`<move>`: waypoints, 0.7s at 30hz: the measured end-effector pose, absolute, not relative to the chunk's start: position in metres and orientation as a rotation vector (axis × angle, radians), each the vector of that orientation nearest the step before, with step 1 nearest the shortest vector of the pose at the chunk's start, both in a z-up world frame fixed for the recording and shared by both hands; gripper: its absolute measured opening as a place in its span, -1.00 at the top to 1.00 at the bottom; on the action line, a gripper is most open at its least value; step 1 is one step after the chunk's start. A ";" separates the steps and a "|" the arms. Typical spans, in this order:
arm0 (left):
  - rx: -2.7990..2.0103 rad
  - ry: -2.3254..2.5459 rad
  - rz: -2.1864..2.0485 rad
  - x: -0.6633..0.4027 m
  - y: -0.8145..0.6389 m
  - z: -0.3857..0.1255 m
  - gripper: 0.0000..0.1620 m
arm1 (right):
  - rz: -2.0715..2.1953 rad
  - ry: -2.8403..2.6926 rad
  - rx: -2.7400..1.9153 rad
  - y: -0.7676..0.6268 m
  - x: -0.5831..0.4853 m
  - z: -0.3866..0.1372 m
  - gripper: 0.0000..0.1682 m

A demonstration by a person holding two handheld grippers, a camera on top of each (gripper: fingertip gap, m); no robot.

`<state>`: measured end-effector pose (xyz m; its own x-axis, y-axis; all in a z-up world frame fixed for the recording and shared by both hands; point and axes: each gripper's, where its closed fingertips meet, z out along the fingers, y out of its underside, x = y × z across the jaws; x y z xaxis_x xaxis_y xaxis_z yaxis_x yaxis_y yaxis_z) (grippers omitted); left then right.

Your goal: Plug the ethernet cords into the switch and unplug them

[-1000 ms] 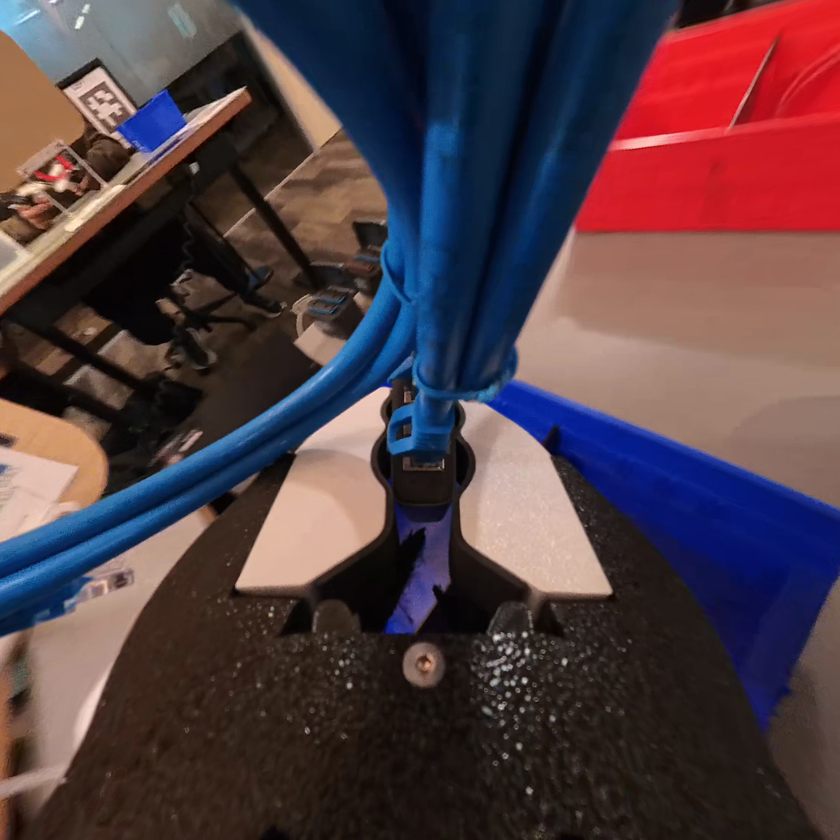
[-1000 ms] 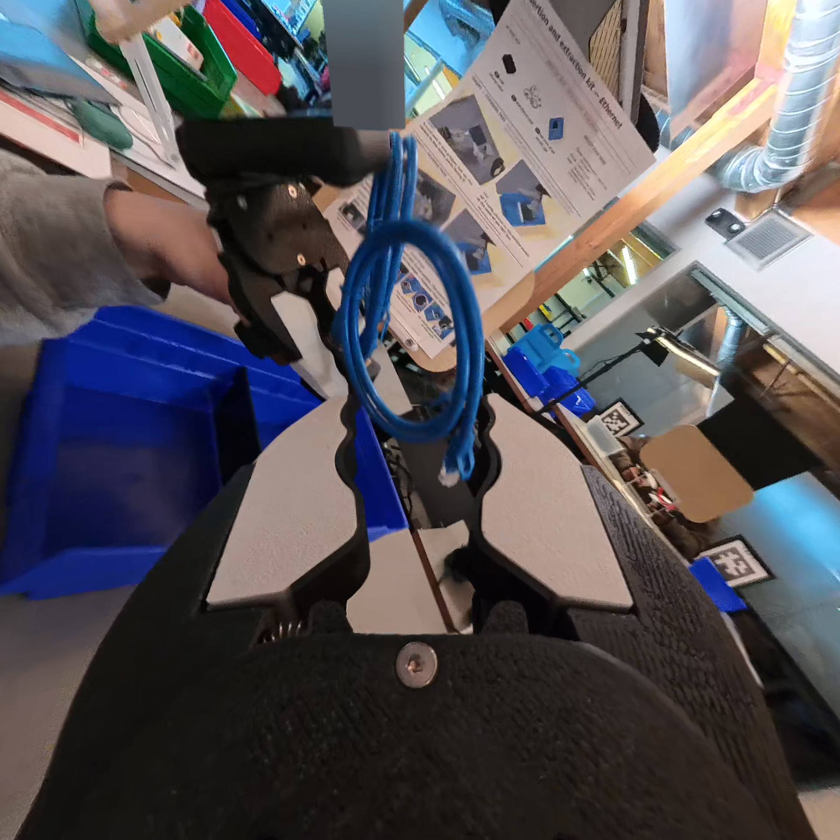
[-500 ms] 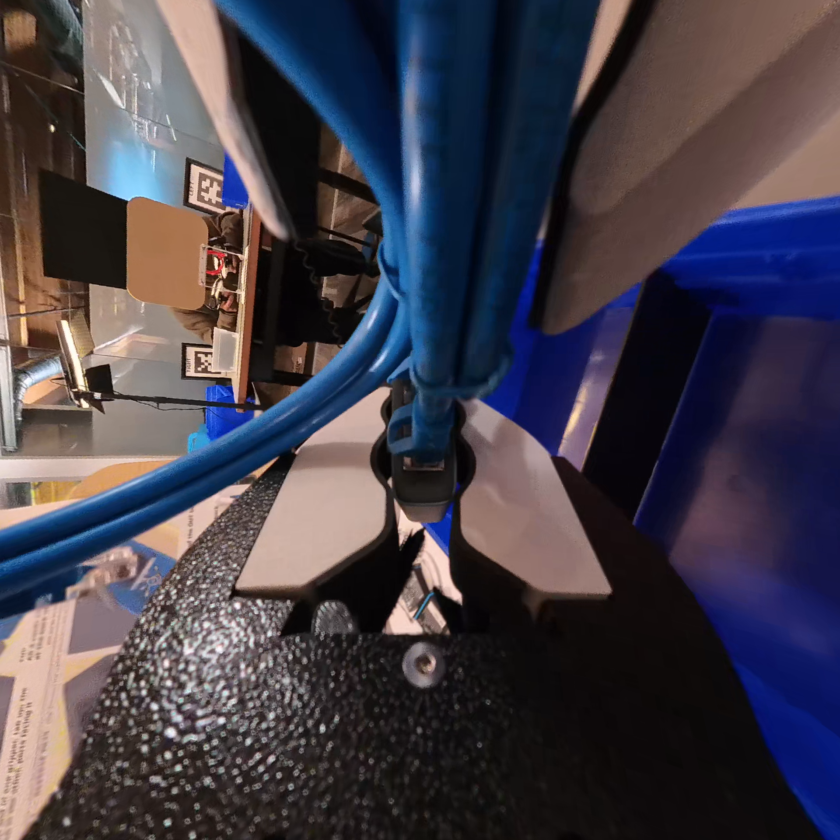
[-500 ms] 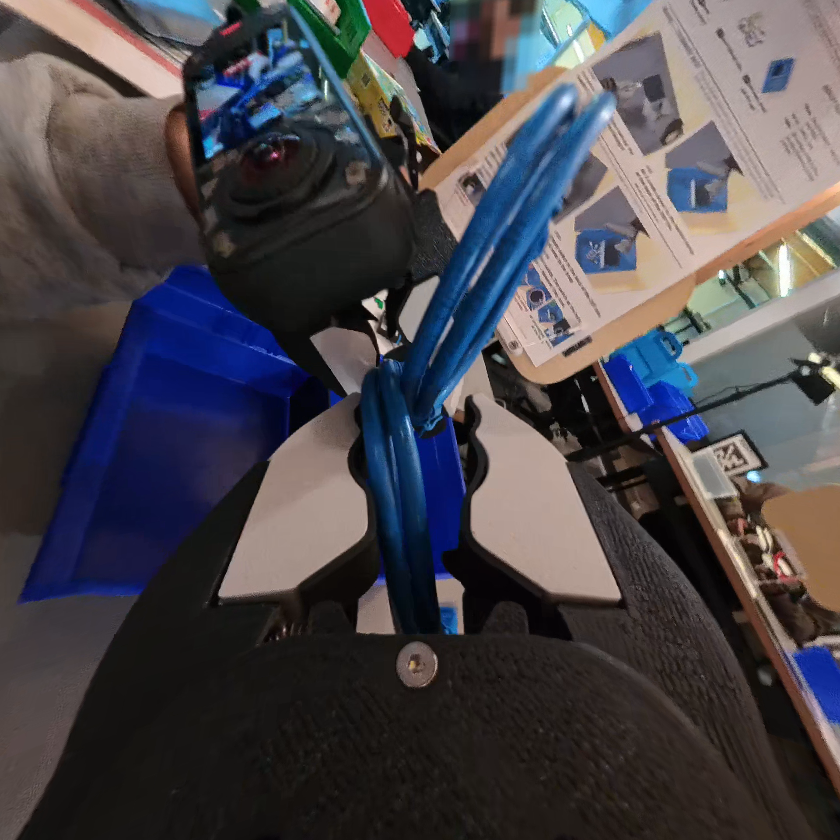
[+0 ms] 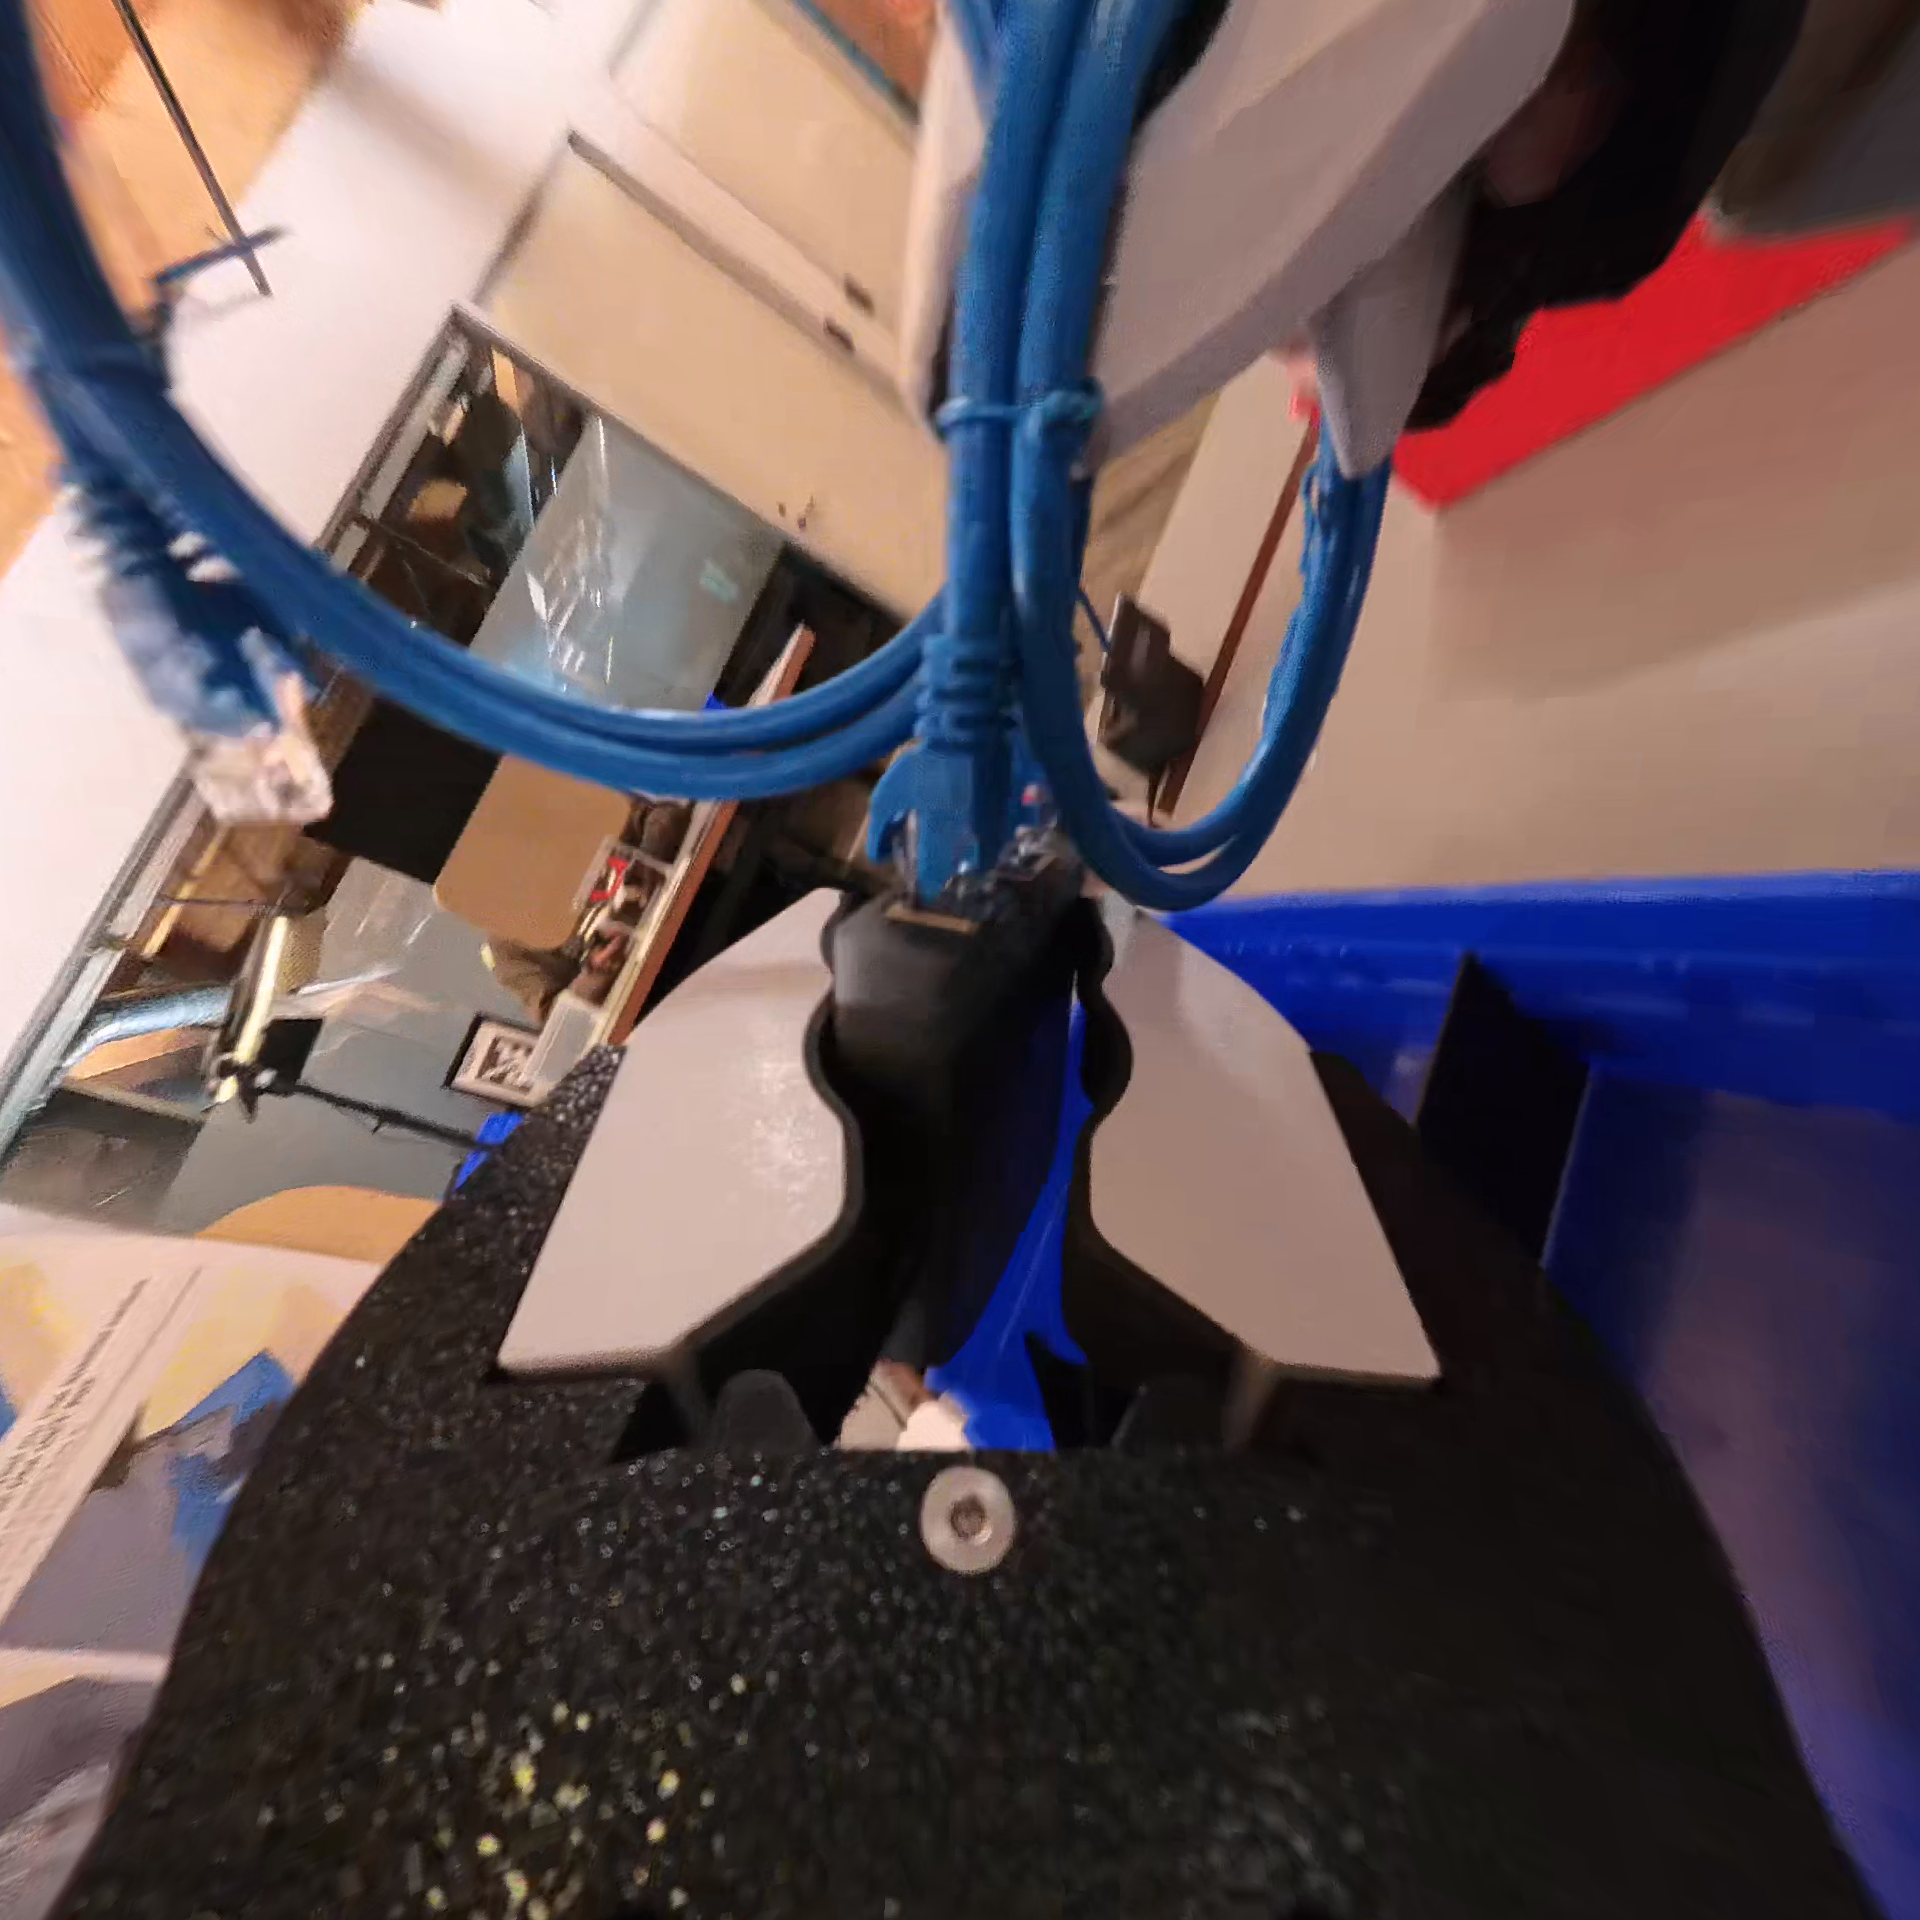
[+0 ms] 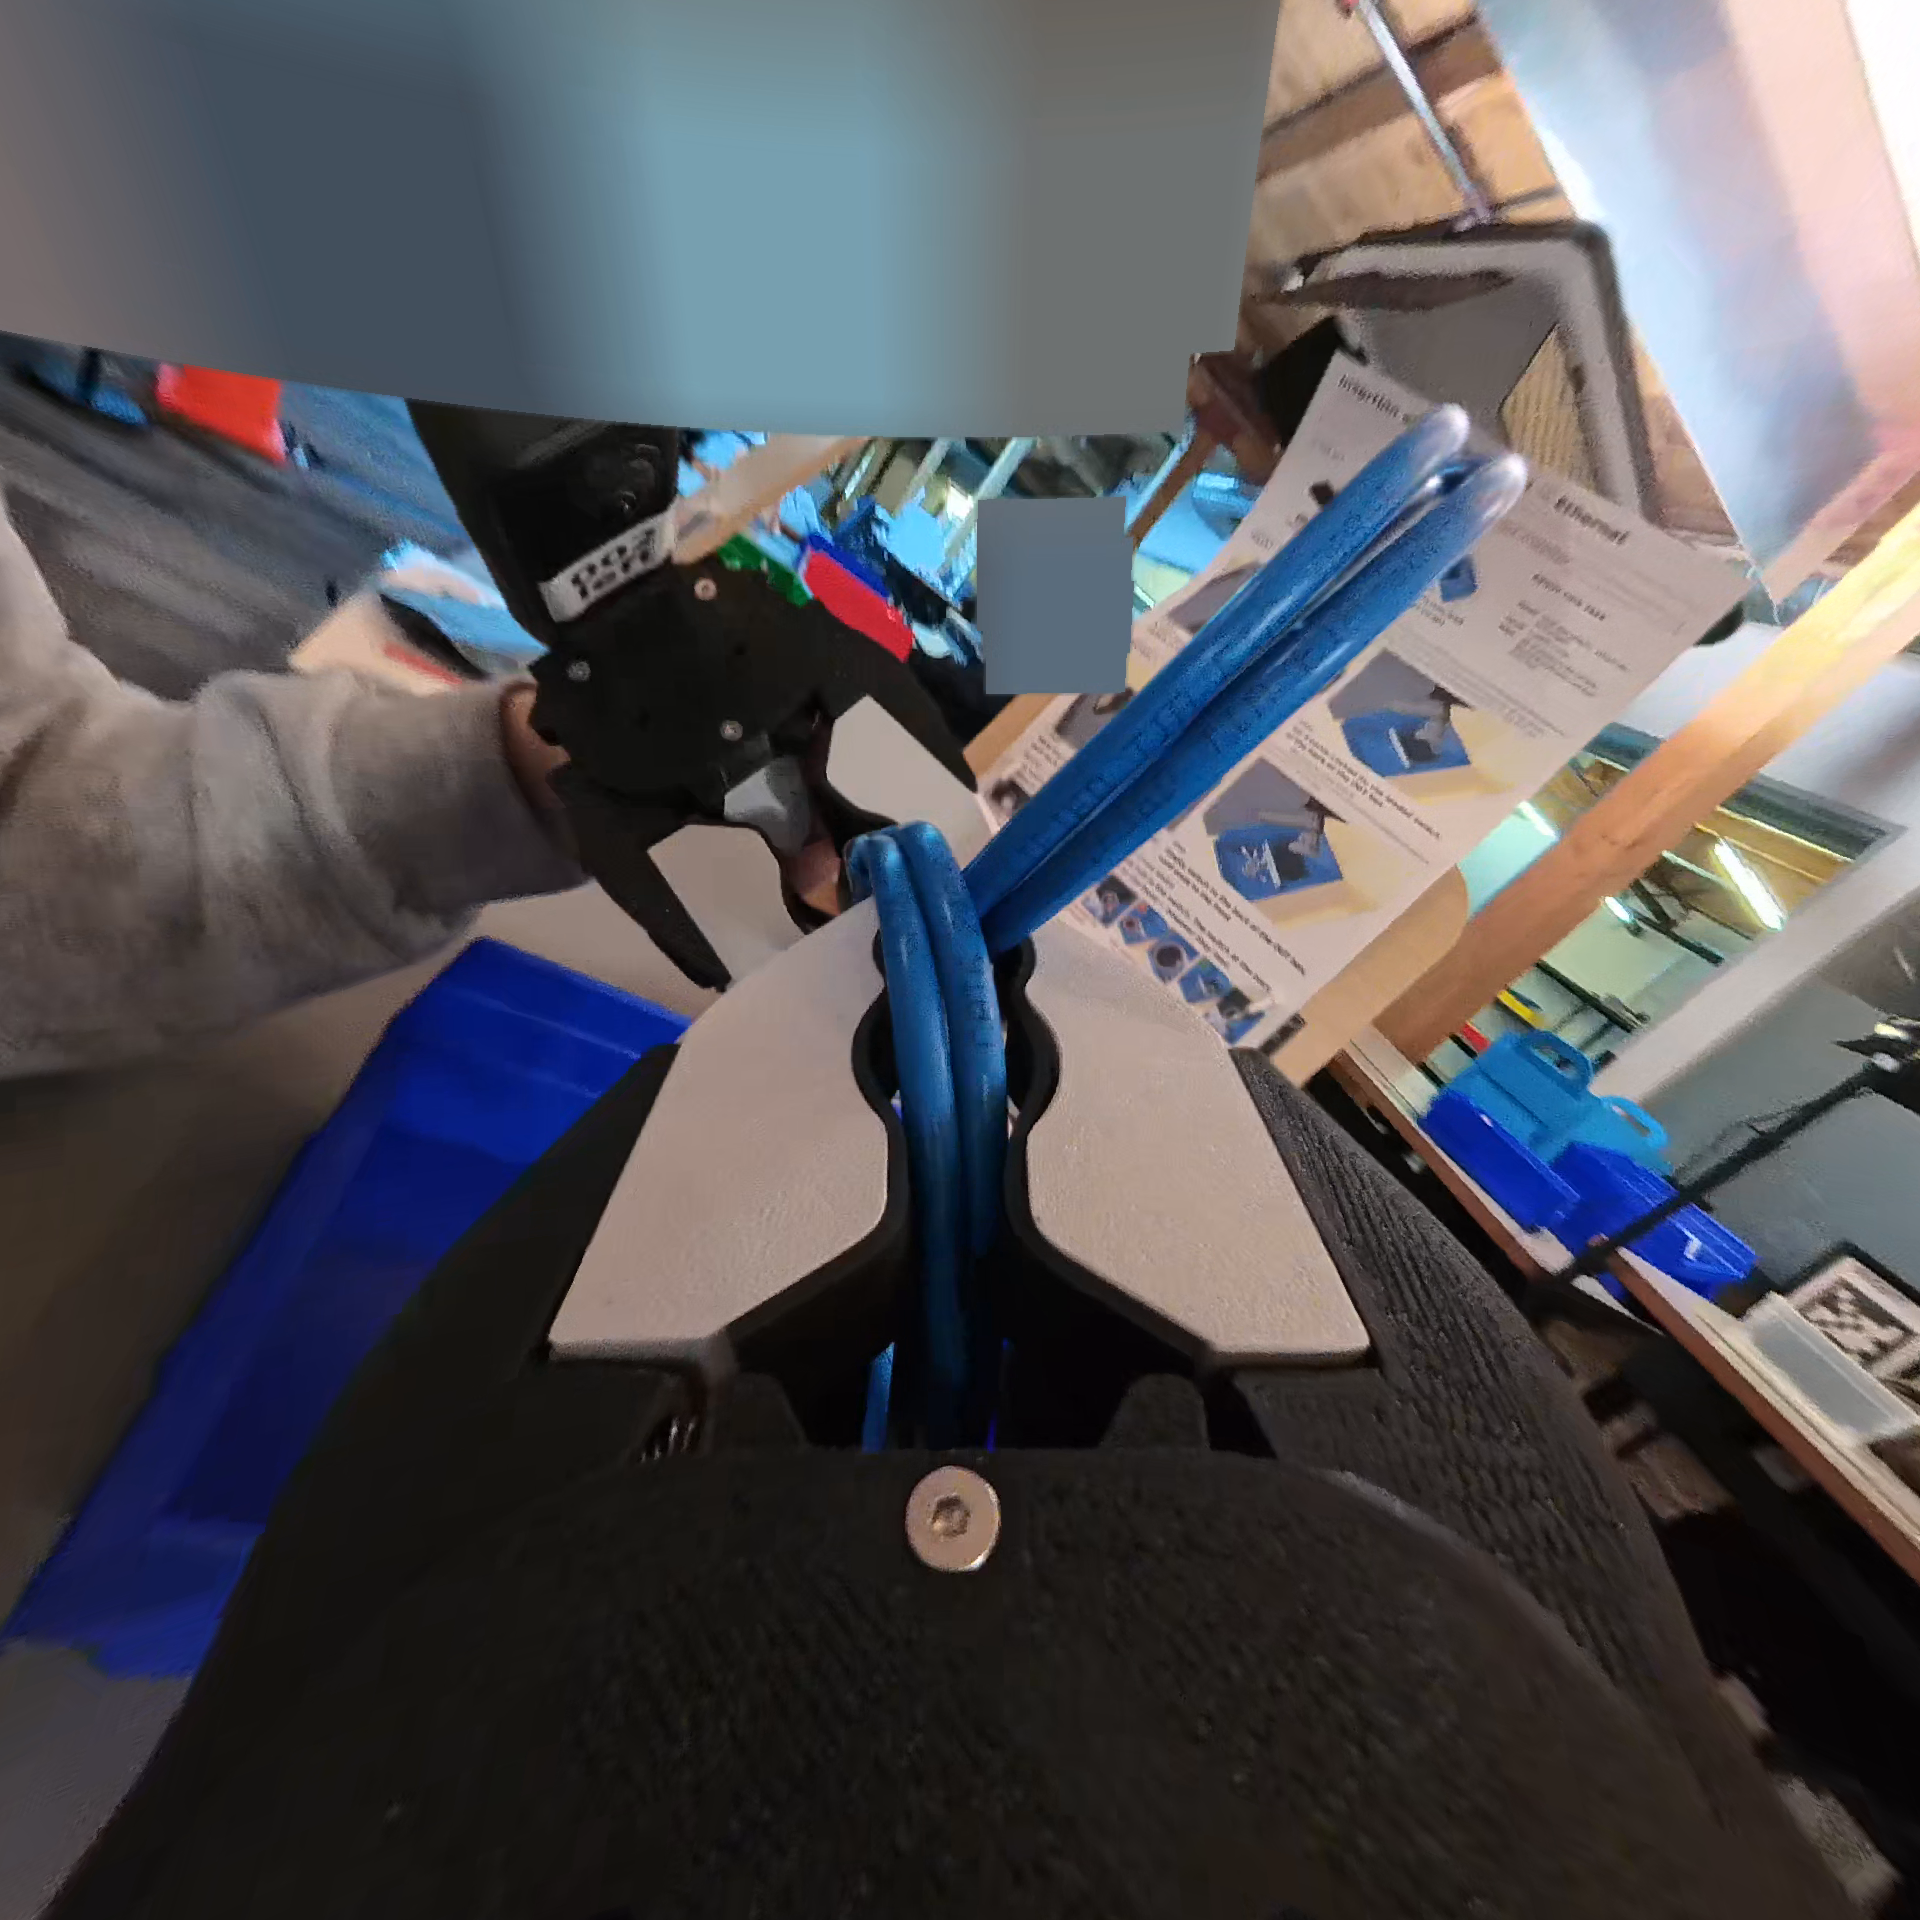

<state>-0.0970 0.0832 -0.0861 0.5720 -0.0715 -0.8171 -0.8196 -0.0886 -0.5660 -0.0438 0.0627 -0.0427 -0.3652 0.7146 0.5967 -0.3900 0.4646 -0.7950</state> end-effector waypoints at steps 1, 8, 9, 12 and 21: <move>-1.510 0.765 0.690 -0.093 0.081 -0.080 0.48 | 1.220 -1.535 -0.290 0.064 -0.041 -0.040 0.82; -1.274 0.711 0.313 -0.068 0.061 -0.050 0.49 | 1.459 -1.418 -0.234 0.069 -0.020 -0.020 0.83; -1.268 0.713 0.328 -0.068 0.062 -0.049 0.49 | 1.461 -1.414 -0.233 0.070 -0.020 -0.020 0.83; -1.240 0.724 0.346 -0.066 0.061 -0.047 0.48 | 1.494 -1.402 -0.226 0.071 -0.018 -0.018 0.83; -1.132 0.684 0.012 -0.049 0.043 -0.030 0.45 | 1.708 -1.292 -0.151 0.078 0.004 -0.003 0.83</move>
